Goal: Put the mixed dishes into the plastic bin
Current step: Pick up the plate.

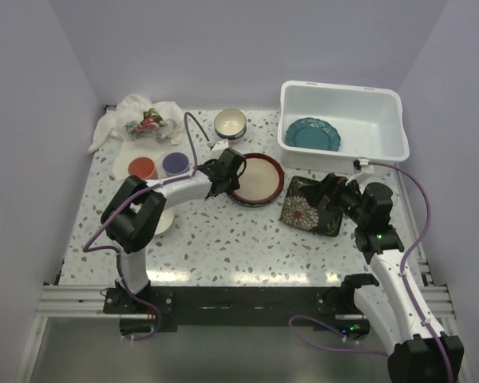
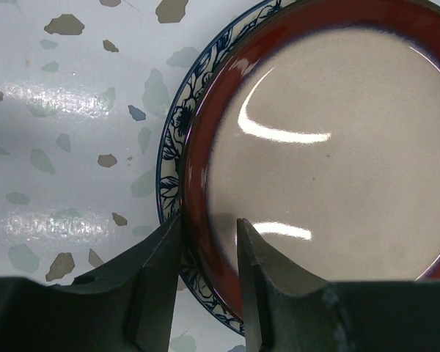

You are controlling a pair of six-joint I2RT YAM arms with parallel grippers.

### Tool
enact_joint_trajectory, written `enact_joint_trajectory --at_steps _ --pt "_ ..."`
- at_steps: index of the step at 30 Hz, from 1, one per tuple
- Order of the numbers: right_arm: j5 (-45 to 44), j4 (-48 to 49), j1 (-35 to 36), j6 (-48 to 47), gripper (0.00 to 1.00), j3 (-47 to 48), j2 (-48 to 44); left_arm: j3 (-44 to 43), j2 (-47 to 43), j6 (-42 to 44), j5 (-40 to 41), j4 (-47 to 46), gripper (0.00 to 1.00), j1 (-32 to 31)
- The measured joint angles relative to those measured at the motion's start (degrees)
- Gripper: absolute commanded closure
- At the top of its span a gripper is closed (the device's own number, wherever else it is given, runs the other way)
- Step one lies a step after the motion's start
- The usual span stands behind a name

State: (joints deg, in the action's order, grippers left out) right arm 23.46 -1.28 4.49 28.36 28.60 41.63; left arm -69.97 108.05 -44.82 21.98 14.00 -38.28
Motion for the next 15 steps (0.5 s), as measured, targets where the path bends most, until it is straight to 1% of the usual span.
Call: enact_joint_trajectory --at_steps 5,7,8,9,11,12,14,15 --pt "0.0 0.0 0.0 -0.1 0.01 0.0 0.0 0.0 0.2 -0.2 -0.2 -0.7 0.55 0.0" --pt "0.0 0.1 0.0 -0.1 0.01 -0.2 0.0 0.0 0.3 -0.2 -0.2 -1.0 0.6 0.0" --pt "0.0 0.2 0.0 -0.1 0.01 -0.3 0.0 0.0 0.4 -0.2 -0.2 -1.0 0.63 0.0" --pt "0.0 0.3 0.0 -0.1 0.01 -0.7 0.0 0.1 0.4 -0.5 -0.3 -1.1 0.7 0.0" --pt "0.0 0.6 0.2 0.0 0.01 -1.4 0.0 0.4 0.4 -0.8 -0.3 -1.2 0.76 0.1" --pt "0.0 0.9 0.3 0.1 0.01 -1.9 0.0 0.5 0.4 -0.9 -0.2 -1.2 0.83 0.2" --pt "0.0 1.8 0.5 0.6 0.01 -2.8 0.4 1.1 0.4 -1.5 -0.3 -1.7 0.89 0.5" --pt "0.0 2.1 0.7 0.9 0.02 -3.1 0.8 1.4 0.3 -2.0 -0.3 -2.3 0.95 0.5"
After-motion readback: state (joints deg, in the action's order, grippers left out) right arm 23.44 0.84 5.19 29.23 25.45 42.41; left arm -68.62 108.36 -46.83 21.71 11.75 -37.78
